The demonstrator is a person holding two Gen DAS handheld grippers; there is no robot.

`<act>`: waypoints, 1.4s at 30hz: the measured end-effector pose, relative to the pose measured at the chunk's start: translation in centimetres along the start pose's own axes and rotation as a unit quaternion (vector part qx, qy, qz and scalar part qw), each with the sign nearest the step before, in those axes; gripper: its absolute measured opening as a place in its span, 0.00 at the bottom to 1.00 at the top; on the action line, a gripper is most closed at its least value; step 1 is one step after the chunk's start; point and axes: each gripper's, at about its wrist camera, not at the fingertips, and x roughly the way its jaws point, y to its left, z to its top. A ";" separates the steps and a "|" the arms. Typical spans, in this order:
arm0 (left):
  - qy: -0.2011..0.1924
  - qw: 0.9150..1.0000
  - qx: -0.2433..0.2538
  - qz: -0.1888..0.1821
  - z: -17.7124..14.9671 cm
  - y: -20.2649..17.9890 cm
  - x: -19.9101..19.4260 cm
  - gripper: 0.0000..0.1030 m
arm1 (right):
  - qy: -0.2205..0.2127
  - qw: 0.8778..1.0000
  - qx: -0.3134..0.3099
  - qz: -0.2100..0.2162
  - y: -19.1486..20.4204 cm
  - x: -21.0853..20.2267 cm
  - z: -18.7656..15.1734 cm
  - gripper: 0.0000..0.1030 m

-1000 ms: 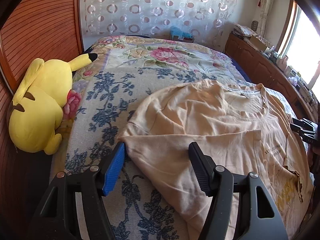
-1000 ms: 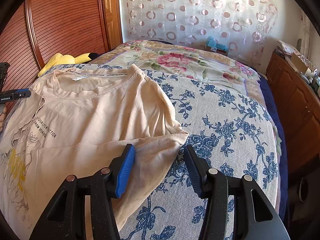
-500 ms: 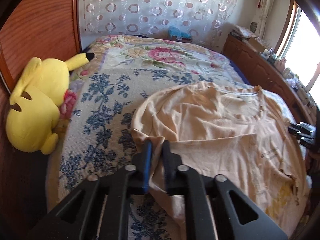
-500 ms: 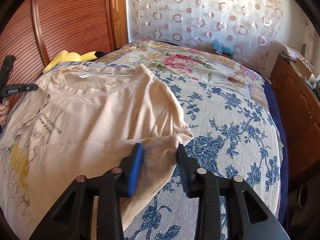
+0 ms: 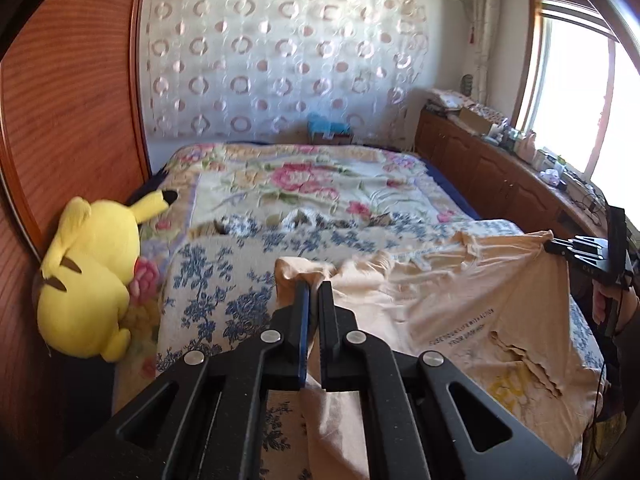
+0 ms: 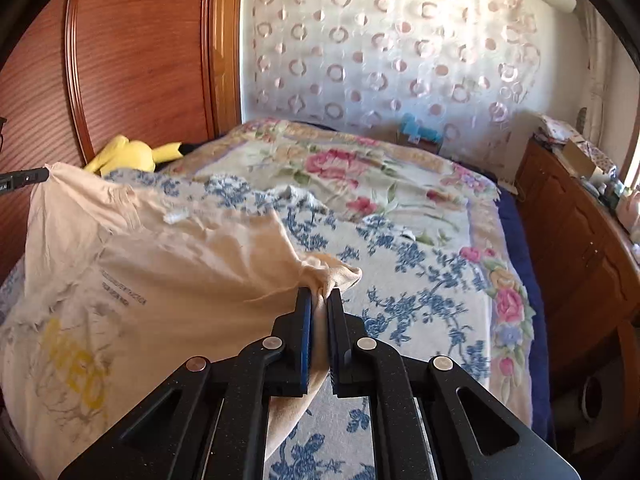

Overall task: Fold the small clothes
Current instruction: 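Grasp the peach shirt edges with both grippers and lift it off the quilt, then lay the lifted shirt down folded and open both grippers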

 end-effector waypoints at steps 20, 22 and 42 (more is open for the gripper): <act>-0.034 0.999 0.008 -0.034 -12.0 -4.4 -15.1 0.05 | -0.042 0.999 -0.015 0.012 5.0 -17.5 -10.4 0.06; -0.040 0.998 -0.012 -0.037 -13.1 -3.7 -16.4 0.05 | -0.039 0.999 -0.017 0.017 5.3 -19.0 -11.4 0.06; 0.011 1.000 -0.015 -0.018 -18.5 -3.6 -17.4 0.05 | 0.075 0.995 0.033 0.060 4.9 -20.2 -16.6 0.07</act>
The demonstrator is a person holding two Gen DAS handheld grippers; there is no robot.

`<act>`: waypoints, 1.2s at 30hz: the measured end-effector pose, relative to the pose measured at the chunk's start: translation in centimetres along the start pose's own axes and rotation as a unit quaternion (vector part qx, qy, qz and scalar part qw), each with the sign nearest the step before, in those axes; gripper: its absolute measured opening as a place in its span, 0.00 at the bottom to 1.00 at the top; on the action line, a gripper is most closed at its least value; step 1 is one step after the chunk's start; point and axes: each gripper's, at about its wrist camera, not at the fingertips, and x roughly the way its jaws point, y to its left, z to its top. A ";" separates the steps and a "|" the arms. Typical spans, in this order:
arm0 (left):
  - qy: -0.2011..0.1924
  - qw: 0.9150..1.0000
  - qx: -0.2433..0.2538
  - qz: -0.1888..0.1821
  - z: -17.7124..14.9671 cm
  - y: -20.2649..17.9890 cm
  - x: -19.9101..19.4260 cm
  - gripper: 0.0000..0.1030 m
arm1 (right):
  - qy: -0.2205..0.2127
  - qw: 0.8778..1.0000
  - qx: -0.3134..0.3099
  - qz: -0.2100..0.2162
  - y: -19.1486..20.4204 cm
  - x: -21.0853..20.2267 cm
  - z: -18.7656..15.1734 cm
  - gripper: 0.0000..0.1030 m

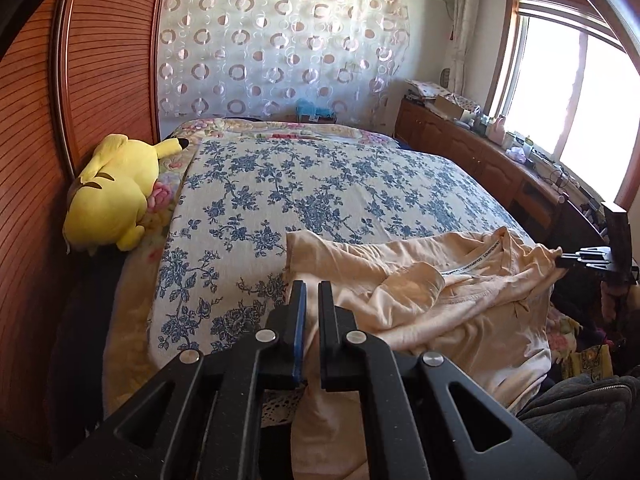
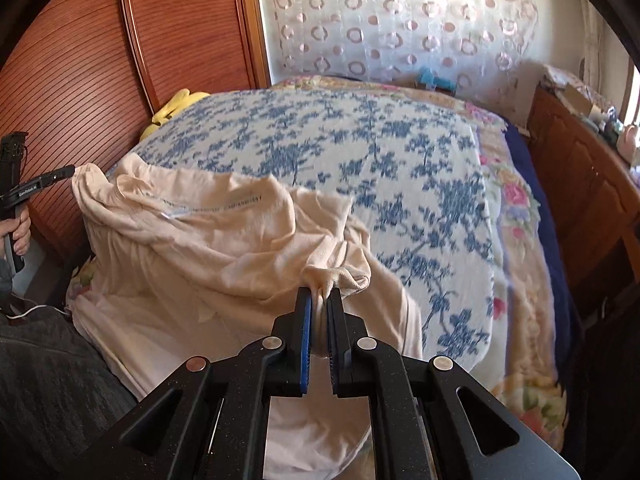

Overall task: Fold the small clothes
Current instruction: 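Lay the lifted shirt down folded and open both grippers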

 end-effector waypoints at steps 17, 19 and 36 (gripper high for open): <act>0.021 1.000 -0.009 -0.001 1.5 0.2 4.4 0.78 | -0.010 1.000 -0.004 0.005 0.5 -0.2 -1.4 0.12; 0.027 1.000 -0.008 0.002 1.6 0.2 5.3 0.78 | -0.013 1.000 -0.003 0.005 0.5 -0.6 -1.5 0.12; 0.039 0.999 -0.008 0.012 1.7 0.5 7.3 0.78 | -0.048 0.998 -0.003 0.034 1.0 -3.1 0.0 0.46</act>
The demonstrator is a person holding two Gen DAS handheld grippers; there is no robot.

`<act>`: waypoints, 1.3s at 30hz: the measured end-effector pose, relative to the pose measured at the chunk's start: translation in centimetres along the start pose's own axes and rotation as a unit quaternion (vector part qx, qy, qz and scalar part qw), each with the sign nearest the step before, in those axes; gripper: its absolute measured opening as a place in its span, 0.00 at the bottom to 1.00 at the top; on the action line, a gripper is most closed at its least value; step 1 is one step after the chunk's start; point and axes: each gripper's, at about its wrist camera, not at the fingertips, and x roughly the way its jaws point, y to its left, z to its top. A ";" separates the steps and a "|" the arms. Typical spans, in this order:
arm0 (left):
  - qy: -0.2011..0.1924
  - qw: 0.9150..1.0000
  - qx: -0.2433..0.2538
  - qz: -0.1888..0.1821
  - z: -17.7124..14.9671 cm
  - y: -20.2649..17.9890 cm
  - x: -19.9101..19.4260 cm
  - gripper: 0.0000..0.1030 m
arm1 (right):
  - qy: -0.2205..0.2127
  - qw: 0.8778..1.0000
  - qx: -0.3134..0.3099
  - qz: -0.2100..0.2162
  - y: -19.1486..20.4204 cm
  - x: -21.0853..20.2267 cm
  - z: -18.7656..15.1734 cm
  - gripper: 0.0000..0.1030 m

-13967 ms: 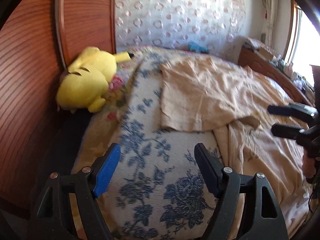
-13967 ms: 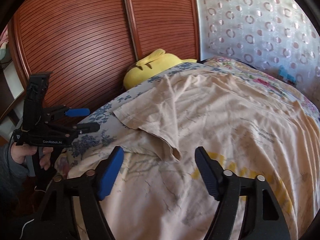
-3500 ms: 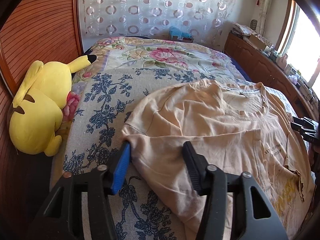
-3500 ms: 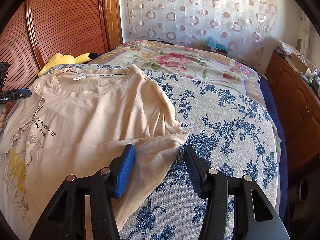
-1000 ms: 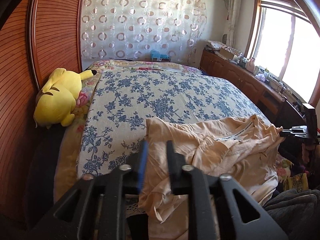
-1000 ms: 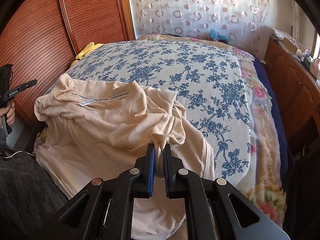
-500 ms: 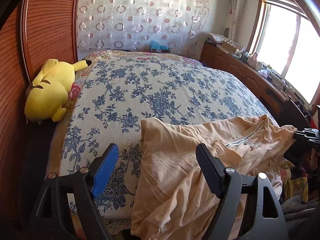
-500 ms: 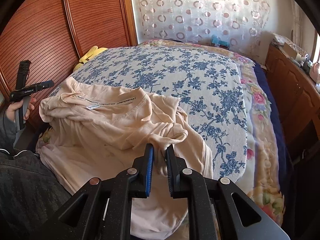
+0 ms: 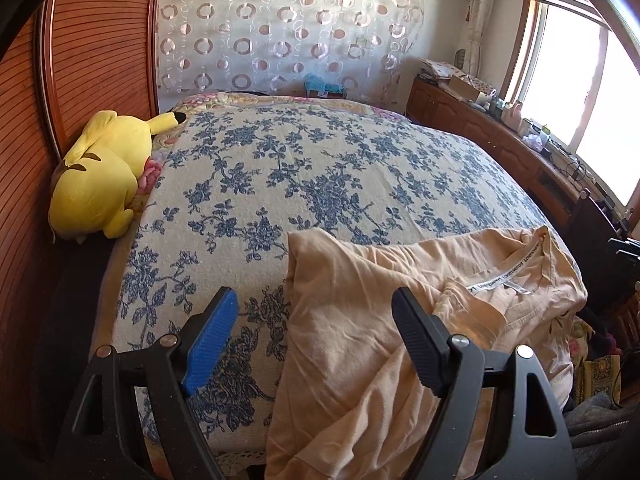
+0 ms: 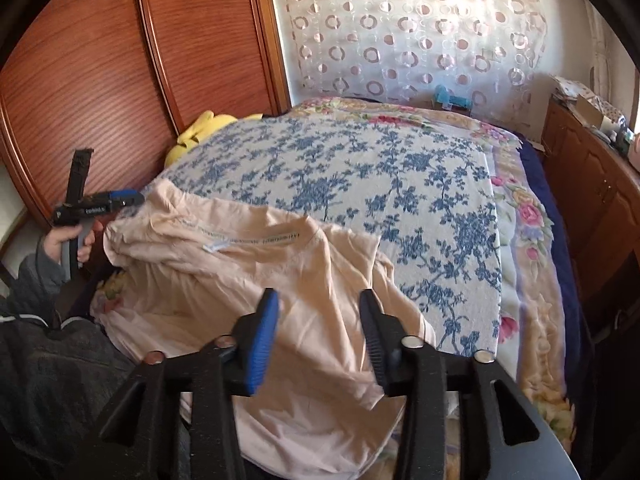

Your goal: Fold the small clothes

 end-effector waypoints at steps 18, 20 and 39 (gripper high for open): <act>0.034 0.999 -0.022 -0.014 0.8 1.6 3.7 0.77 | 0.066 0.997 0.023 -0.036 -3.2 14.8 3.4 0.46; 0.037 0.999 -0.019 -0.015 0.6 1.4 3.8 0.76 | 0.076 0.996 0.021 -0.039 -3.1 15.6 3.3 0.46; 0.062 0.996 -0.018 -0.056 0.9 0.8 5.4 0.38 | 0.076 0.997 -0.006 -0.019 -1.2 15.1 1.9 0.12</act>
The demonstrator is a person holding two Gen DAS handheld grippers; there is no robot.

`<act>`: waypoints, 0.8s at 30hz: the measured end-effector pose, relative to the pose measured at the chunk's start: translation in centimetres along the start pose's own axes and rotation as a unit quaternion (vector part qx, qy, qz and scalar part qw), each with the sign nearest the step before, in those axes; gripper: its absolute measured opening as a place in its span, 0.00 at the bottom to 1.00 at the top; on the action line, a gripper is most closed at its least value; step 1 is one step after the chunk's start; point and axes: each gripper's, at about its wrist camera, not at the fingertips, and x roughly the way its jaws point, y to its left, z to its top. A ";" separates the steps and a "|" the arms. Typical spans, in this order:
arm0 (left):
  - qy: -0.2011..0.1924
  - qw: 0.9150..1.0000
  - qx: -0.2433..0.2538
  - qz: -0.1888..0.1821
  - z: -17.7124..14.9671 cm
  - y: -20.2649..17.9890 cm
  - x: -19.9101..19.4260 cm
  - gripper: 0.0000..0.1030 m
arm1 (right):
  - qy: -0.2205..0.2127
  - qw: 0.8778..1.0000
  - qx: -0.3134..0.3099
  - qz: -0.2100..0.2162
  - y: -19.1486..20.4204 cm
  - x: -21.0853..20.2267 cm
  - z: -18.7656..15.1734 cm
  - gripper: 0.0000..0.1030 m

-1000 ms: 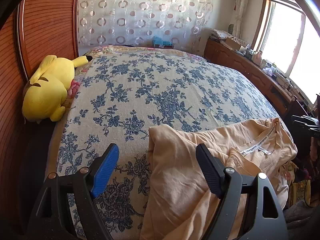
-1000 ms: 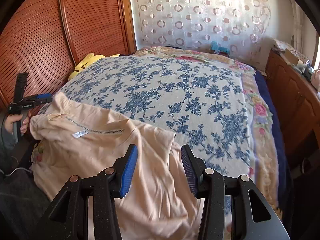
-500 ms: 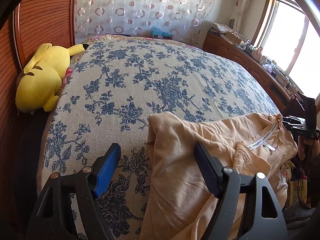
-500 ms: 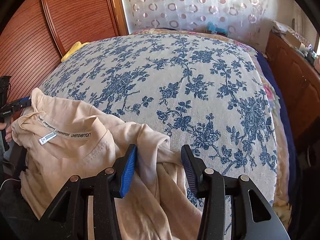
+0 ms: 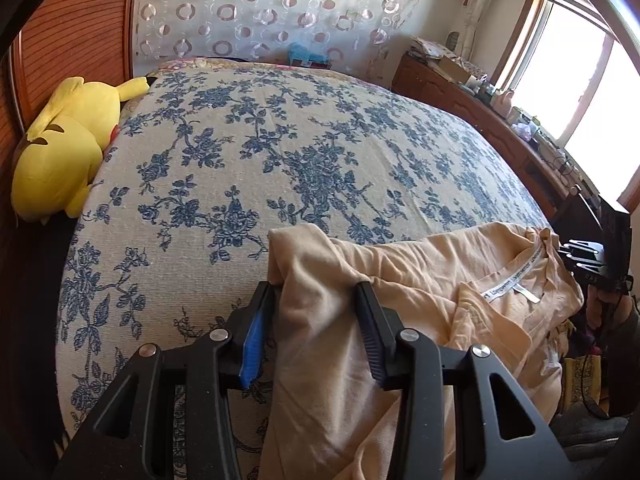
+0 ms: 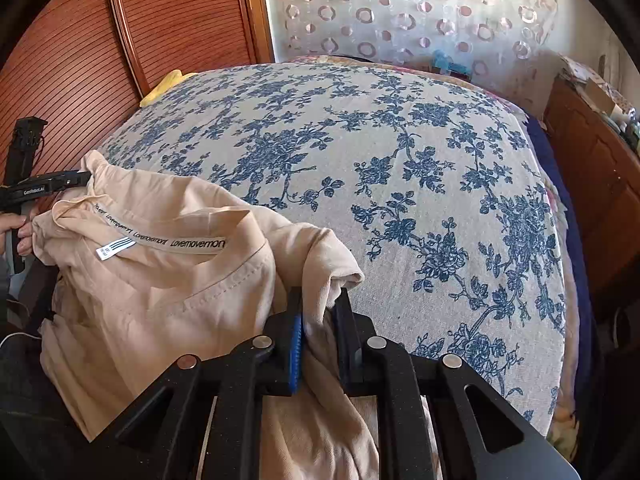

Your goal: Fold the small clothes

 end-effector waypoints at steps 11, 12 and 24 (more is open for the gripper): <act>-0.102 0.993 0.024 -0.050 -0.5 -3.7 -9.3 0.06 | -0.114 0.992 0.025 0.043 0.4 -9.4 -2.0 0.10; -0.120 0.991 0.030 -0.057 -0.3 -4.3 -11.1 0.06 | -0.130 0.990 0.023 0.044 0.5 -11.1 -1.9 0.10; -0.263 0.959 0.078 -0.065 10.6 -6.9 -23.1 0.06 | -0.278 0.959 -0.050 0.016 -0.1 -28.7 4.8 0.10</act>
